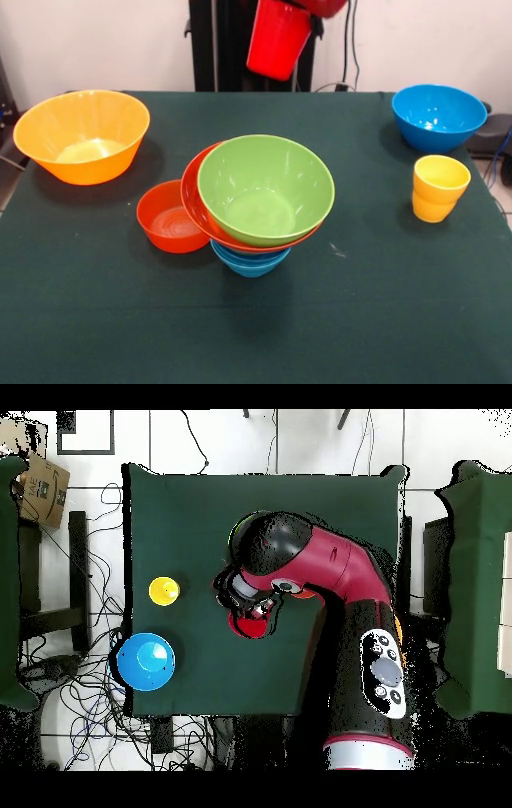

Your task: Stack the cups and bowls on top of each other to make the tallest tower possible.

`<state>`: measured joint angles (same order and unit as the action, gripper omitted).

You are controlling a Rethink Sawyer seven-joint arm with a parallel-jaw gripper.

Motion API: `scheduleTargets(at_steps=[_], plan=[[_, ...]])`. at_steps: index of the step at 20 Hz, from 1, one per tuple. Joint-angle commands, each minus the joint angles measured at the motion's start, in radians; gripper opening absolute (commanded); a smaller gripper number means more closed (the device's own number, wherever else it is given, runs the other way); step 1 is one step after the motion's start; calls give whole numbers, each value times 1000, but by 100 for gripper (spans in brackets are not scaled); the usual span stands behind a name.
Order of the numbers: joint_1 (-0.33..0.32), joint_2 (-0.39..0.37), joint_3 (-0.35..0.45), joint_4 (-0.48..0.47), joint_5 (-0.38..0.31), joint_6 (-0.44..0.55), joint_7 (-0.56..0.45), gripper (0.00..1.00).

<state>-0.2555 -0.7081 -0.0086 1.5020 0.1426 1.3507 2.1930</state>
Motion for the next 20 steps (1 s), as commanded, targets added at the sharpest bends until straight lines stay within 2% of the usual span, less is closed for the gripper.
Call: scheduleTargets(at_steps=[1,11,20], plan=[[3,-18,99,46,0,98,-26,0],[2,11,109,19,-2,64,-13,0],[-12,86,123,-40,-32,-4,-30,0]])
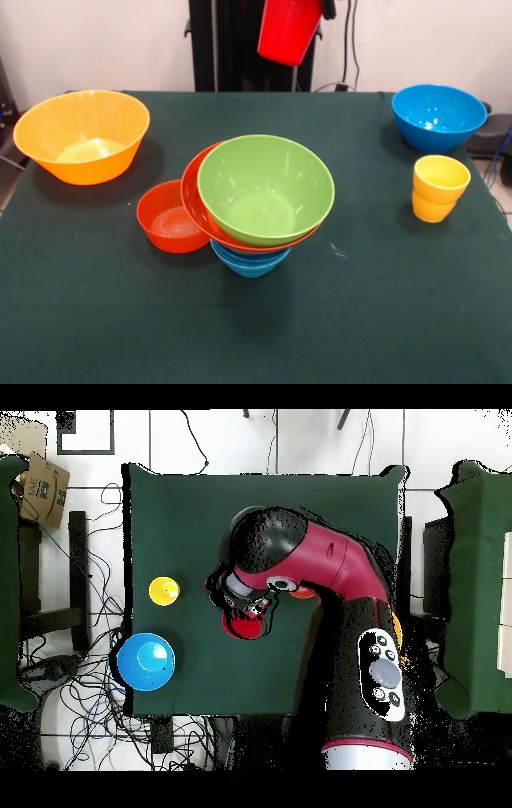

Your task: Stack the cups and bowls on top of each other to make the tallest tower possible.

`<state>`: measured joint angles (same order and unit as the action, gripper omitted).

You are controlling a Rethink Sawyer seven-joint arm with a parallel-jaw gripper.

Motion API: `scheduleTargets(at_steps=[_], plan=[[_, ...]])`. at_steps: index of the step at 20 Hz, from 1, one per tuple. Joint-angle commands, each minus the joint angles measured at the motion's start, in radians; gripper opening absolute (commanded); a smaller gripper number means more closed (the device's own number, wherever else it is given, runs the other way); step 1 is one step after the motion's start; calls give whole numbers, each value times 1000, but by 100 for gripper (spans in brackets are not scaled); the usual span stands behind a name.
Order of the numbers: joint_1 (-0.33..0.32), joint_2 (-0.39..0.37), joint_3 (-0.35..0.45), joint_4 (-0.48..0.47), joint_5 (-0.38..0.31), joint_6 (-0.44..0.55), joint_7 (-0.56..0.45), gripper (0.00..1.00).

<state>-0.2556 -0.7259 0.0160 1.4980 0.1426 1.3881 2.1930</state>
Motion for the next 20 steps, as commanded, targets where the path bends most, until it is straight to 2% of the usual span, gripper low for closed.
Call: scheduleTargets(at_steps=[1,20], plan=[[-12,108,98,-40,-35,-46,-31,0],[-23,231,101,-148,-84,-151,-74,0]])
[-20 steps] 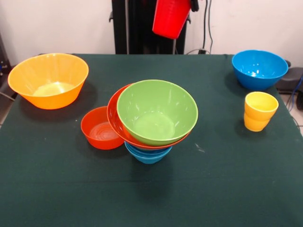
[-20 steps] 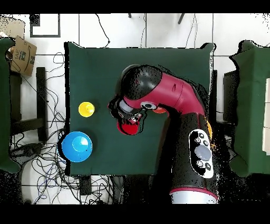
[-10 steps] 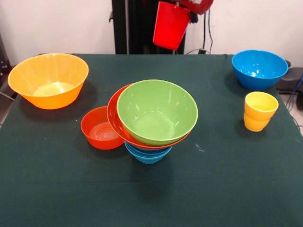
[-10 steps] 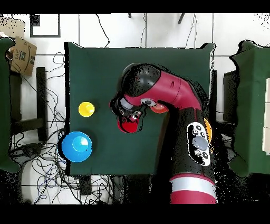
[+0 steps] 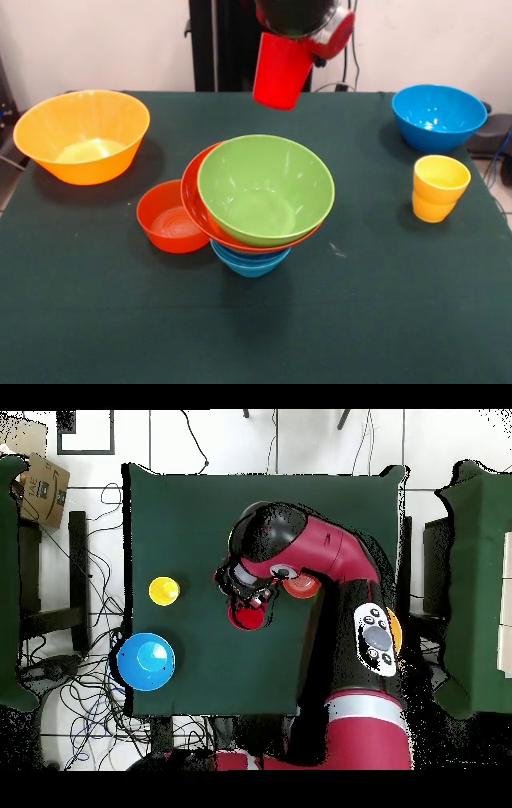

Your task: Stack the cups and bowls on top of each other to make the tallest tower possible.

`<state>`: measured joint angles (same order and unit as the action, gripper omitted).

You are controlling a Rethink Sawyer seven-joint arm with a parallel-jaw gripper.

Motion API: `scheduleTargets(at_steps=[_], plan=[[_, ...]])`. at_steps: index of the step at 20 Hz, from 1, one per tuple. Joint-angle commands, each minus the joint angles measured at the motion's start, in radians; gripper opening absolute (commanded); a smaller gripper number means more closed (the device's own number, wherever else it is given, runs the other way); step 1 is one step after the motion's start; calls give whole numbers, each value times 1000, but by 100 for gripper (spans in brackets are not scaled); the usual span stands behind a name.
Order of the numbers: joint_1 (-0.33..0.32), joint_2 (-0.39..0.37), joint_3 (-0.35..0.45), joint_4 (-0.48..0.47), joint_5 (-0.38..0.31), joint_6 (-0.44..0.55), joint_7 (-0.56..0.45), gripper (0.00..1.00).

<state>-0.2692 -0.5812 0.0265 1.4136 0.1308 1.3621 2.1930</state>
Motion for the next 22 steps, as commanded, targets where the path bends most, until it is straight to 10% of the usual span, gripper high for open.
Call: scheduleTargets(at_steps=[1,22], plan=[[-10,88,91,-65,-72,-127,-75,0],[-13,120,89,-73,-87,-194,-102,0]])
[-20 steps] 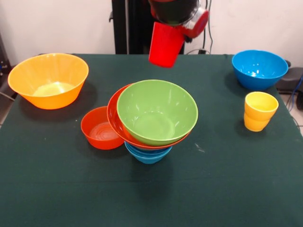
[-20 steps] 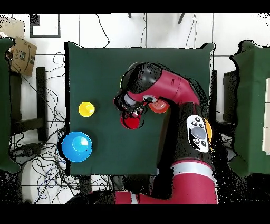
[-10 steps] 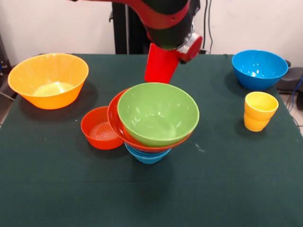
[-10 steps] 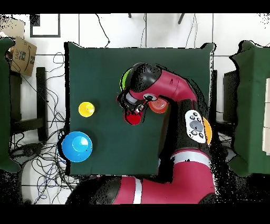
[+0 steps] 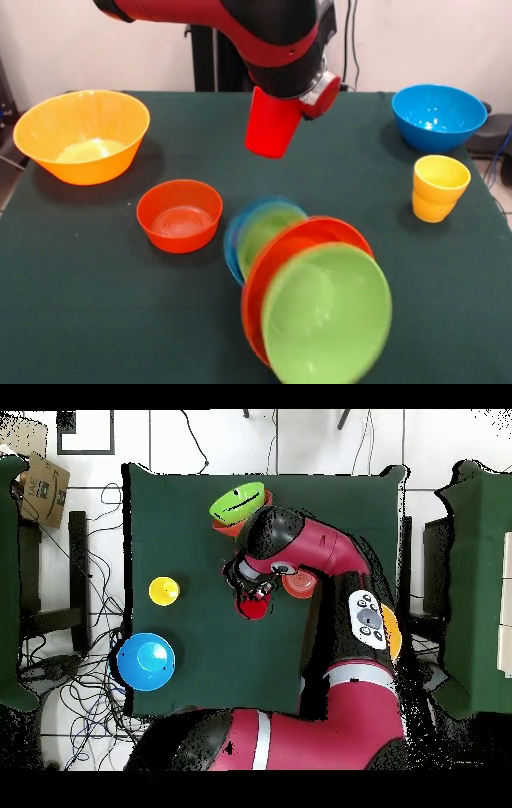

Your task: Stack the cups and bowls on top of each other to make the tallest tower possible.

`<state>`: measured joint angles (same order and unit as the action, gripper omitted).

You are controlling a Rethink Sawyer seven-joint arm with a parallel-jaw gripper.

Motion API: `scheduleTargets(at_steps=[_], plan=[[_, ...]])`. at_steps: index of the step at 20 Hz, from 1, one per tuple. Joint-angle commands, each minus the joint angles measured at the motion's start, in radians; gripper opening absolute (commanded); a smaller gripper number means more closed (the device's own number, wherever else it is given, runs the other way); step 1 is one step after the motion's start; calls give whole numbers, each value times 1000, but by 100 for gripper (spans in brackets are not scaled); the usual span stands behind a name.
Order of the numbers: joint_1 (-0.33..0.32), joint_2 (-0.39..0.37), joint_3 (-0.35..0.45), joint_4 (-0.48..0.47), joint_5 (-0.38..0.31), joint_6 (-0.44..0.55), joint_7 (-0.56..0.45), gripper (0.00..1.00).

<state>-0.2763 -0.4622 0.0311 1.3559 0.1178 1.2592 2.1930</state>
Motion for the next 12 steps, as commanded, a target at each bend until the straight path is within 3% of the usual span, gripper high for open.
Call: scheduleTargets(at_steps=[1,12], plan=[[-5,-2,84,-11,-73,-92,-101,0],[-9,-12,82,11,-67,-89,-100,0]])
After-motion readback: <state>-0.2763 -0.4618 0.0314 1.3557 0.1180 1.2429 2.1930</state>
